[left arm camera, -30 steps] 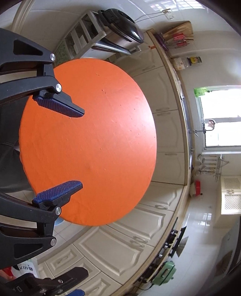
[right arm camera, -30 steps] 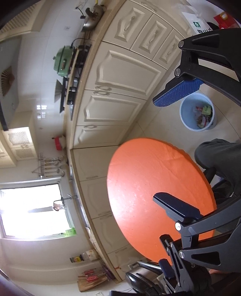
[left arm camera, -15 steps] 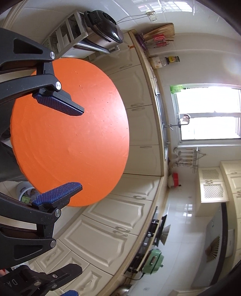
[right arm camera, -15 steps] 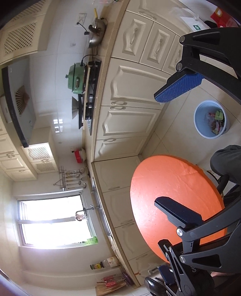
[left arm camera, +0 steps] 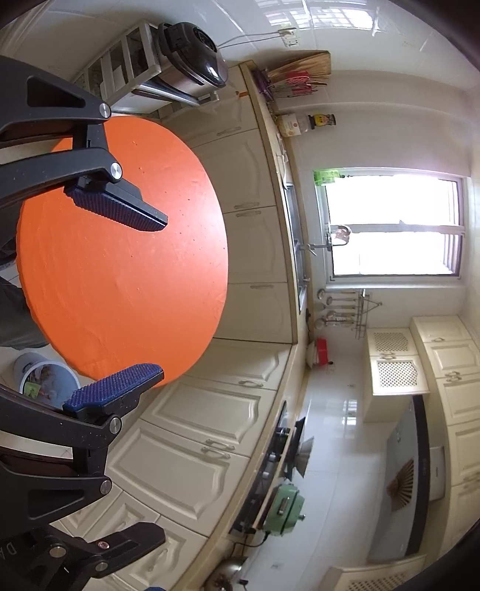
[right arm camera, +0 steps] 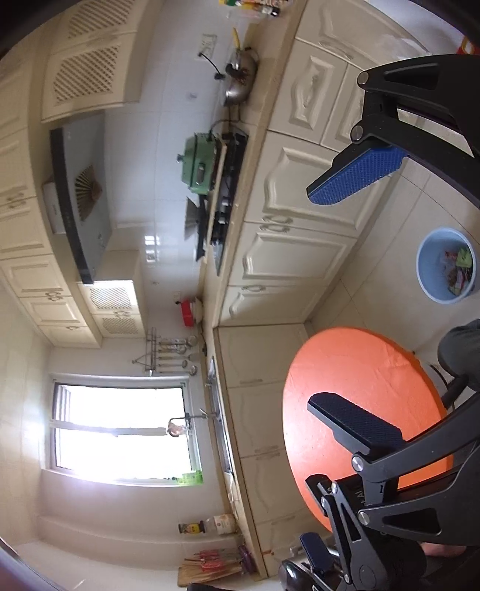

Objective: Collect trash

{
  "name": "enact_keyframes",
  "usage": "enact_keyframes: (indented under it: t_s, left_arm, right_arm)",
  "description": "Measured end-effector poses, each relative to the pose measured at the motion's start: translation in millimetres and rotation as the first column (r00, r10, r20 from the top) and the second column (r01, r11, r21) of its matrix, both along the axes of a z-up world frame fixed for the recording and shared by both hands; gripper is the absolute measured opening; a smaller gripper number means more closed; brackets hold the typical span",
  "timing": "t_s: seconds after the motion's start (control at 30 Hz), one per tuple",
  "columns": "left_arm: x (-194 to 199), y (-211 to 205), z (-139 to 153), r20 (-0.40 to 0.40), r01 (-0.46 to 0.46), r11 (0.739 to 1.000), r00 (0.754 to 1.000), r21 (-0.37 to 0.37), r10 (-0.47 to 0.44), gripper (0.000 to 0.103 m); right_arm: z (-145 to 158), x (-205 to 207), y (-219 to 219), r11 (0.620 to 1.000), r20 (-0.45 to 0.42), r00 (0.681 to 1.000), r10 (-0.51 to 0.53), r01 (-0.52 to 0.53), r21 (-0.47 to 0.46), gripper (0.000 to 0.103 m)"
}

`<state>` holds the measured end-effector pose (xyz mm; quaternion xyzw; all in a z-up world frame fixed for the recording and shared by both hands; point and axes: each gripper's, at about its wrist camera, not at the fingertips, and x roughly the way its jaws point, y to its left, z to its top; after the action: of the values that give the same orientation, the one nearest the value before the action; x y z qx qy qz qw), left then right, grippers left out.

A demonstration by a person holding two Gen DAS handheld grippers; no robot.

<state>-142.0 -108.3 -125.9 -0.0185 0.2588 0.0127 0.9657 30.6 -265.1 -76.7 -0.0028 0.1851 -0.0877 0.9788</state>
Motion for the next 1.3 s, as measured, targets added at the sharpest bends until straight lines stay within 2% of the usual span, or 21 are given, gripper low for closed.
enact_keyframes:
  t_s: [0.1, 0.2, 0.33, 0.53, 1.3]
  left_arm:
    - [-10, -2, -1, -0.001, 0.011, 1.000, 1.000, 0.009, -0.011, 0.070]
    - [-15, -2, 0, -0.005, 0.018, 1.000, 1.000, 0.009, -0.018, 0.070]
    - [-19, -4, -1, -0.014, 0.026, 1.000, 1.000, 0.016, -0.026, 0.070]
    - [-16, -4, 7, -0.024, 0.027, 0.999, 0.999, 0.016, -0.027, 0.070]
    - [16, -6, 16, -0.086, 0.008, 1.000, 0.996, 0.001, -0.008, 0.071]
  right_arm:
    - [7, -9, -2, 1.000, 0.025, 1.000, -0.006, 0.006, 0.018, 0.103]
    - [10, -15, 0, 0.999, 0.021, 0.999, -0.044, 0.045, -0.009, 0.103]
    - [9, -20, -1, 0.998, 0.010, 0.998, -0.058, 0.058, 0.004, 0.103]
    - [3, -19, -4, 0.997, -0.027, 0.997, -0.076, 0.076, 0.027, 0.103]
    - [-4, -15, 9, 0.997, -0.077, 0.994, -0.083, 0.083, -0.004, 0.103]
